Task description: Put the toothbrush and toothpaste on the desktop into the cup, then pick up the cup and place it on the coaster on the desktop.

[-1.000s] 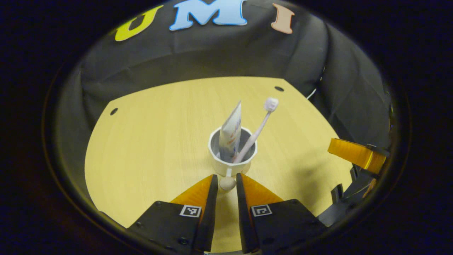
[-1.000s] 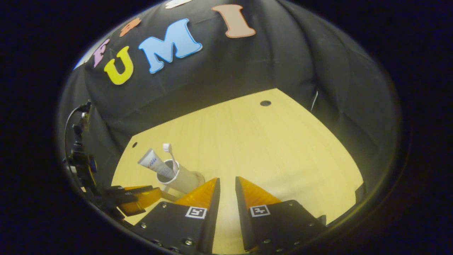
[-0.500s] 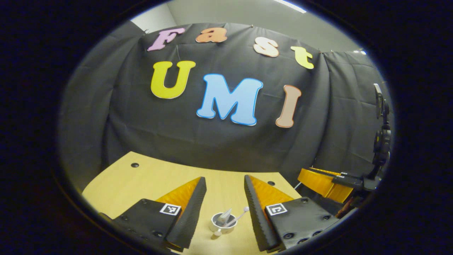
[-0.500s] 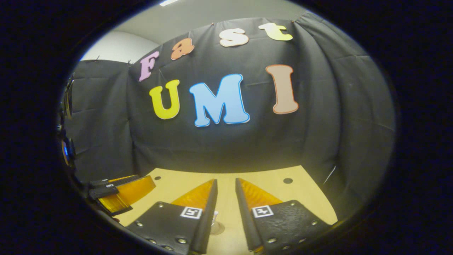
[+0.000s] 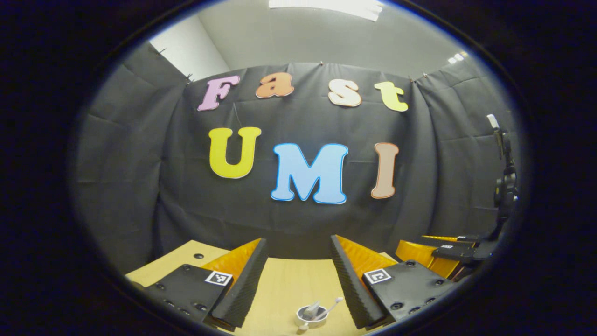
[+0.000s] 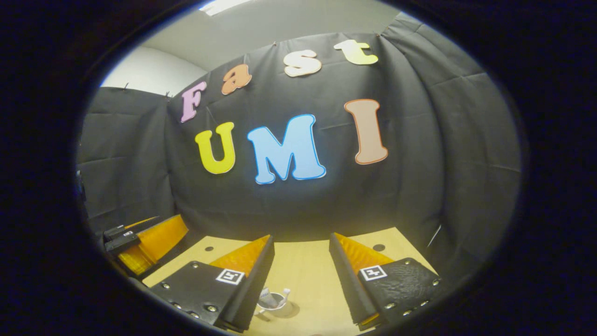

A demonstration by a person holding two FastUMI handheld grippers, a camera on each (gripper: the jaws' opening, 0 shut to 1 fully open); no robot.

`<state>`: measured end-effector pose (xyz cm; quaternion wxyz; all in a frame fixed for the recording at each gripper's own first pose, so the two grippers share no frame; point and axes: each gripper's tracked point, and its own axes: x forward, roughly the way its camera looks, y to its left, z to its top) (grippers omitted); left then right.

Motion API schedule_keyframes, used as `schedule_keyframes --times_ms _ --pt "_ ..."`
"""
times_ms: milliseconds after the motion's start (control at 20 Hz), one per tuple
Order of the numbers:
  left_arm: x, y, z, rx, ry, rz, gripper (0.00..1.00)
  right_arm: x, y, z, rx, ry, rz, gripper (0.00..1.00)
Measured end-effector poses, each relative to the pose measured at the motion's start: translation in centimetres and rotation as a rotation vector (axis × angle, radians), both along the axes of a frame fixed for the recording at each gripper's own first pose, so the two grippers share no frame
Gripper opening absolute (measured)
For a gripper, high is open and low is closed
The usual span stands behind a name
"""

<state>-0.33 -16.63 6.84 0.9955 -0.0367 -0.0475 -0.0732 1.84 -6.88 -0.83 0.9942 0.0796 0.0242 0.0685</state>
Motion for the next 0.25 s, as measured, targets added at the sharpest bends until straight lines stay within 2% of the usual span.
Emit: schedule_keyframes --times_ms 50,100,200,250 --pt "-0.12 0.09 -0.01 0.005 -0.002 0.007 0.86 0.05 0.04 -0.06 0.007 0.002 0.001 0.75" --pt "-0.01 -0.02 0.08 0.001 -0.004 0.007 0.87 0.02 0.03 -0.28 0.011 0.008 0.003 0.70" --pt "-0.28 -0.09 -0.06 -0.014 0.000 0.007 0.87 0.08 -0.17 -0.55 0.009 0.017 -0.001 0.70" --pt "-0.33 0.03 -0.13 -0.015 0.004 0.010 0.87 0.04 -0.15 -0.54 0.008 0.018 -0.001 0.75"
